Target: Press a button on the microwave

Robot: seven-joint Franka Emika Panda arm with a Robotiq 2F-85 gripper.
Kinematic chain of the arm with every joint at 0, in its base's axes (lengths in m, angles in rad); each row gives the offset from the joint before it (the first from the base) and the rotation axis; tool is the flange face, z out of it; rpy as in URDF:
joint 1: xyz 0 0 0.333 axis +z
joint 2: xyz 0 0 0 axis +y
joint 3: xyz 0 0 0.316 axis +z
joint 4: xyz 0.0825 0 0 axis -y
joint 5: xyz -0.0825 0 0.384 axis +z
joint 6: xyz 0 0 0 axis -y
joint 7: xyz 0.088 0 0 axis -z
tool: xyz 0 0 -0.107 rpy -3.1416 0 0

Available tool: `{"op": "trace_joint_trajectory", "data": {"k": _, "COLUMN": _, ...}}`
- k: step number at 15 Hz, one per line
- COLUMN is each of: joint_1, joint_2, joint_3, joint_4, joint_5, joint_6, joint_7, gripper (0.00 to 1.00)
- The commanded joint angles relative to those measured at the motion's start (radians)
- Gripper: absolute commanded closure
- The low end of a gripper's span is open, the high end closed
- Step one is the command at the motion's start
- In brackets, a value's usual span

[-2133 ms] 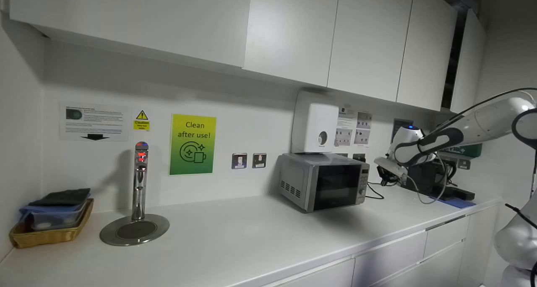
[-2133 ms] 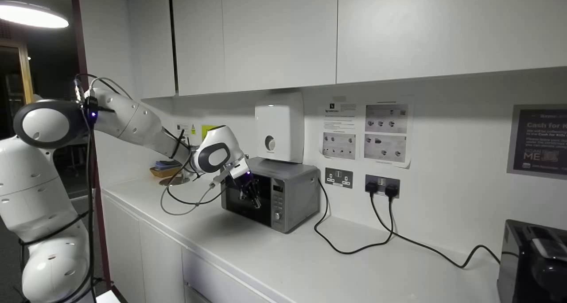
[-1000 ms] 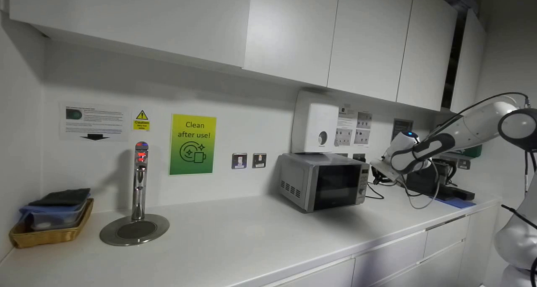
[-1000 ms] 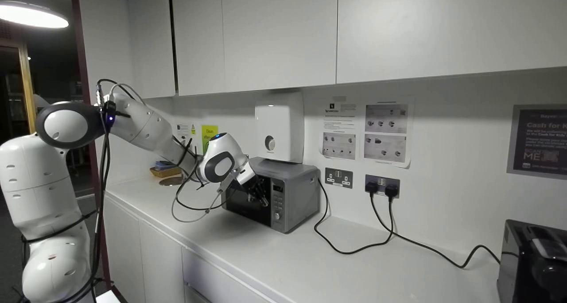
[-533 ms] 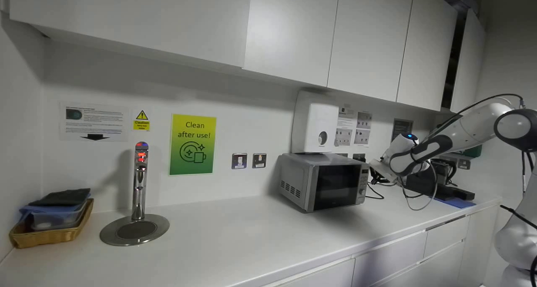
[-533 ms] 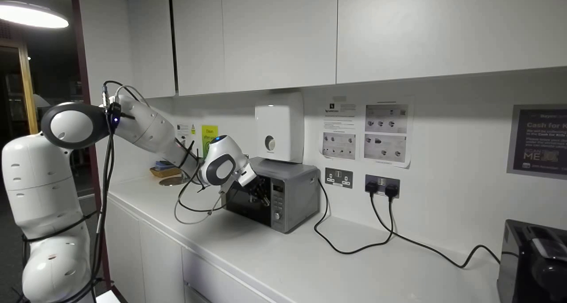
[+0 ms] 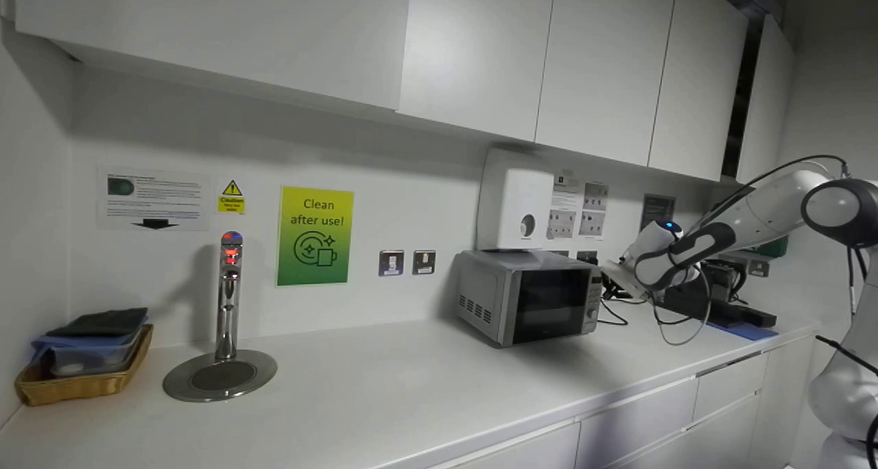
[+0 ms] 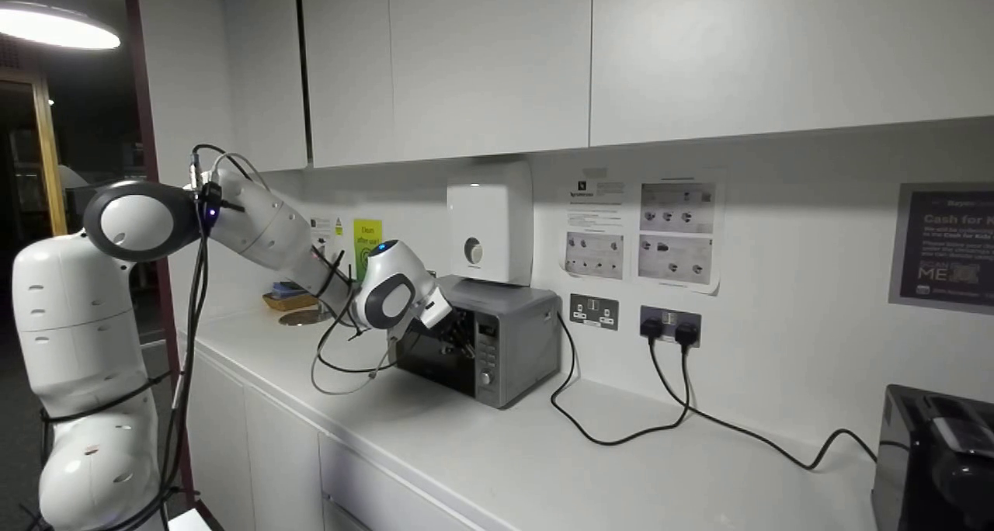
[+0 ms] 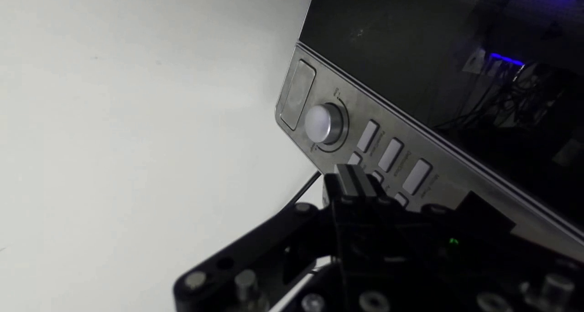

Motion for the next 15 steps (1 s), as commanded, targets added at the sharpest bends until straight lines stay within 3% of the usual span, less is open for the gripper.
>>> {"op": "trace_joint_trajectory", "data": {"k": 1, "joint_1": -0.002, "joint_2": 0.033, "joint_3": 0.002, "joint_4": 0.033, "joint_5": -0.024, "joint_6": 0.046, "joint_7": 0.004, "gripper": 1.00}}
{"op": "trace_joint_trajectory", "data": {"k": 15, "joint_1": 0.009, "joint_2": 0.090, "joint_3": 0.000, "joint_4": 0.074, "joint_5": -0.056, "joint_6": 0.122, "joint_7": 0.015, "gripper": 1.00}}
